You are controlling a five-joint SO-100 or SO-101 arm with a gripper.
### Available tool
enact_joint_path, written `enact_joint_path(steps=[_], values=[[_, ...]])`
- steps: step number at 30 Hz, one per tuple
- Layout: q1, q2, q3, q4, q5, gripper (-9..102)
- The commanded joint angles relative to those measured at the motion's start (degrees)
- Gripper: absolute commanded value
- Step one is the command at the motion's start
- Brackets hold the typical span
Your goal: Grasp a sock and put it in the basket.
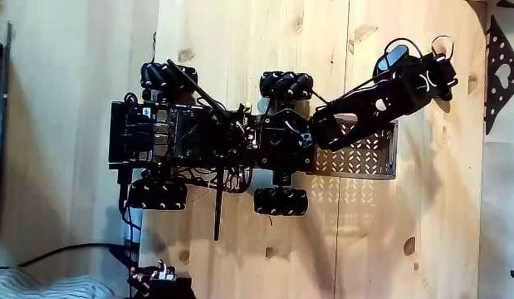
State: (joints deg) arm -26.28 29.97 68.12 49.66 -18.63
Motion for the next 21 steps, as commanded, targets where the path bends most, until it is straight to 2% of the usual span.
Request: enact_joint_path(steps=[1,5,9,14,21], values=[[-0.8,-0.5,-0.5,-3.6,-0.7,29],[-1.5,-1.0,-0.5,-5.5,0.3,30],[-3.3,-0.1,-0.5,-5.5,0.8,44],[-5.3,1.0,-0.4,-4.8,0.9,44],[-6.5,-6.4,-1.6,-9.8,0.1,44]])
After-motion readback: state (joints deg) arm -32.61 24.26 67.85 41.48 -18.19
